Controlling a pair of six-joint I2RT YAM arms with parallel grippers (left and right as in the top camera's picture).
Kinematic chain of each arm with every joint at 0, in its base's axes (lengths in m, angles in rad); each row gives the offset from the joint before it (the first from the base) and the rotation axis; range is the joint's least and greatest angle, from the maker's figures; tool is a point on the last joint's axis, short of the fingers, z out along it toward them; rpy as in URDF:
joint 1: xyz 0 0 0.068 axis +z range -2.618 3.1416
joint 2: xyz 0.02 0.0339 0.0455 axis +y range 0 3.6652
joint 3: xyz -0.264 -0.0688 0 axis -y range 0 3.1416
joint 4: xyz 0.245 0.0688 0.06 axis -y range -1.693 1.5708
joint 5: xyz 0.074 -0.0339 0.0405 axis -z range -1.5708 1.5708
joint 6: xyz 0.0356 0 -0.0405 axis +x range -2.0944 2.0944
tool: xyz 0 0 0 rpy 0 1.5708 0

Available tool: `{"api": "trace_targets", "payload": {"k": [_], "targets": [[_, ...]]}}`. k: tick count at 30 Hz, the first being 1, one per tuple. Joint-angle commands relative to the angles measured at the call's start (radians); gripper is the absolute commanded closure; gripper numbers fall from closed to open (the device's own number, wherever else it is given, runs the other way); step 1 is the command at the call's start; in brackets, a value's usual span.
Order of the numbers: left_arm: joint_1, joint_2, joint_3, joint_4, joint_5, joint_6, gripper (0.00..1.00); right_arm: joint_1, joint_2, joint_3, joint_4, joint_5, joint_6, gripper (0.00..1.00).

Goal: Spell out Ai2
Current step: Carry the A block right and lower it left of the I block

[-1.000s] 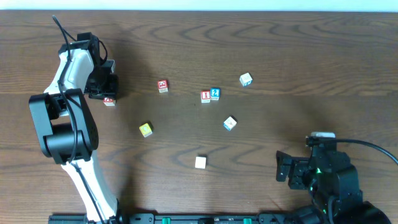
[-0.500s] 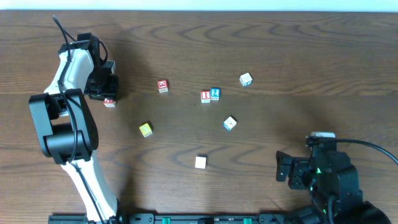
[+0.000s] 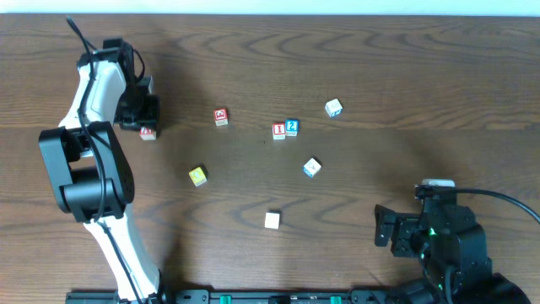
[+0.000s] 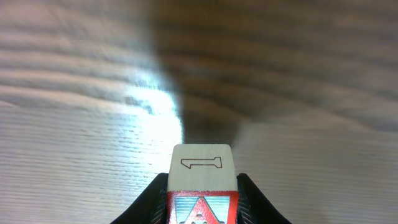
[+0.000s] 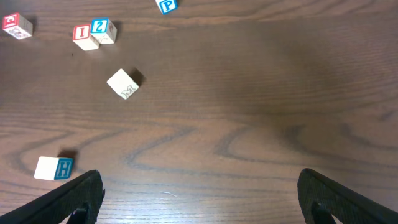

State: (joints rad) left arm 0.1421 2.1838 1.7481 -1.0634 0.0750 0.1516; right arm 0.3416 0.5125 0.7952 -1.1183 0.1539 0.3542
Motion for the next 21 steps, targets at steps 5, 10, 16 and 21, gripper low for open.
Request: {"api": "trace_targets", "payload": {"k": [5,10,16,21], "targets": [[-0.112,0.007,0.156,-0.034,-0.004,-0.103,0.94,-0.008,-0.002,0.001,-0.001,0.007,-0.011,0.01],[-0.235,0.007,0.167,0.018,-0.003,-0.208,0.94,-0.008,-0.002,0.001,-0.001,0.007,-0.011,0.01],[-0.392,0.007,0.166,0.058,-0.004,-0.378,0.94,-0.008,-0.002,0.001,-0.001,0.006,-0.011,0.01],[-0.464,0.007,0.163,0.106,-0.004,-0.444,0.94,-0.008,-0.002,0.001,-0.001,0.007,-0.011,0.01]]}}
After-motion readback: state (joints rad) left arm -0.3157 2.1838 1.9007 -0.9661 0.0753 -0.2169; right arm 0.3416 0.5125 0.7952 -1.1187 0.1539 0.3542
